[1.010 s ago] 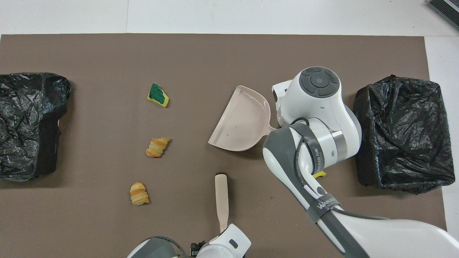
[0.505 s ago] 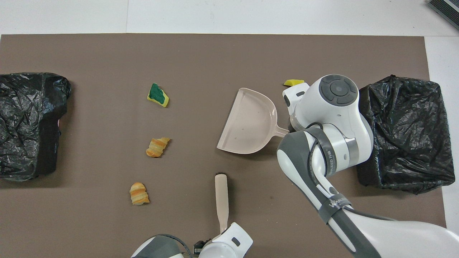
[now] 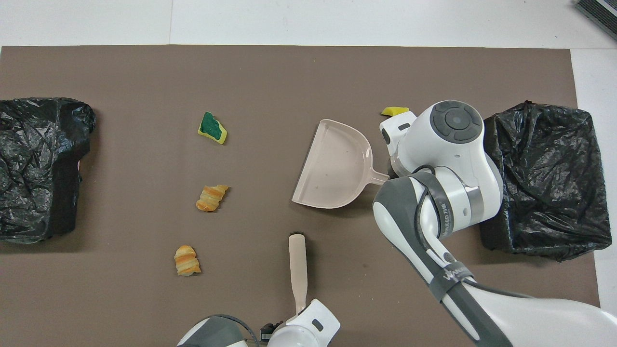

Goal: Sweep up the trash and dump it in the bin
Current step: 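Grasp the brush handle with the left gripper and lift it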

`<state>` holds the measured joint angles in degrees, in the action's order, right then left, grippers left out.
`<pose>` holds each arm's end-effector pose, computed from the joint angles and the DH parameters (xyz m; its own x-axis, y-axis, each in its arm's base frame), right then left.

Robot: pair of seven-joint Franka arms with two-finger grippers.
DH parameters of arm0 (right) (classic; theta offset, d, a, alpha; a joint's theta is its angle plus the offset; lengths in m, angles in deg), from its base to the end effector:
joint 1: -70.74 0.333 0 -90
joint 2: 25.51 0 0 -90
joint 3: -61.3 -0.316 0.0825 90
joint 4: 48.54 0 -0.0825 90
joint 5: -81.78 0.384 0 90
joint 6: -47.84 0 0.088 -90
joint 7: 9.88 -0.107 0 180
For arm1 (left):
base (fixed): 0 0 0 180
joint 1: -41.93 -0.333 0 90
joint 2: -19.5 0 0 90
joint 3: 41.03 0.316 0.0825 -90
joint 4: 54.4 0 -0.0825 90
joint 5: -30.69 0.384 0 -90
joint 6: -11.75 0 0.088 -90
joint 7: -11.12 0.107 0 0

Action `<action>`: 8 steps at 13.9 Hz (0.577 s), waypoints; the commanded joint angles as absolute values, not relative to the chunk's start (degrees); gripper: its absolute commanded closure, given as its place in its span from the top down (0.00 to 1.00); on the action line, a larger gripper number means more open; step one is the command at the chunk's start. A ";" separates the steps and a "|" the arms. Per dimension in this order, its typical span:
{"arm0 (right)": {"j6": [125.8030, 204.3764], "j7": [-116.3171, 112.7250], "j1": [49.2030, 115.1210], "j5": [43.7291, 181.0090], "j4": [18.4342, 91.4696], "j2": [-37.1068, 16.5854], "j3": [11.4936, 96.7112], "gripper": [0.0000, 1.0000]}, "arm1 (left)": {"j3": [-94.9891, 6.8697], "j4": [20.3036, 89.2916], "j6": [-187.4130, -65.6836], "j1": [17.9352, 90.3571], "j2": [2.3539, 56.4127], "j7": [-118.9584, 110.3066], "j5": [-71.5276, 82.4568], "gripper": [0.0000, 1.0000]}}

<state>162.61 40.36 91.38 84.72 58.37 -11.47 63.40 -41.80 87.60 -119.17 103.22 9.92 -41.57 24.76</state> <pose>0.5718 0.1961 0.3771 0.3813 0.9235 -0.0419 0.9175 -0.3836 -0.1053 0.2102 -0.4014 0.3510 0.9926 -0.0949 -0.0762 -0.0935 -0.9954 0.0221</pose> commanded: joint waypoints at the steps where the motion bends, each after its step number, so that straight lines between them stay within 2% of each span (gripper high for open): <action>1: 163.77 42.50 90.69 83.45 60.80 -13.39 62.97 0.00 | -40.86 87.72 -120.09 104.60 10.27 -40.56 24.36 0.54; 3: 163.77 42.50 90.78 83.45 60.80 -13.39 62.97 0.00 | -40.86 87.63 -120.09 104.60 10.27 -39.60 24.36 0.16; 4: 163.86 42.59 90.69 83.36 60.80 -13.39 62.97 0.00 | -40.86 87.46 -120.00 104.51 10.36 -38.46 24.36 0.12; 7: 163.86 42.59 90.69 82.14 60.89 -13.47 62.97 0.00 | -40.86 87.37 -119.91 104.51 10.36 -38.10 24.36 0.12; 8: 163.68 42.59 90.78 82.13 60.89 -13.56 62.97 0.00 | -40.86 87.28 -119.65 104.51 10.45 -38.19 24.36 0.06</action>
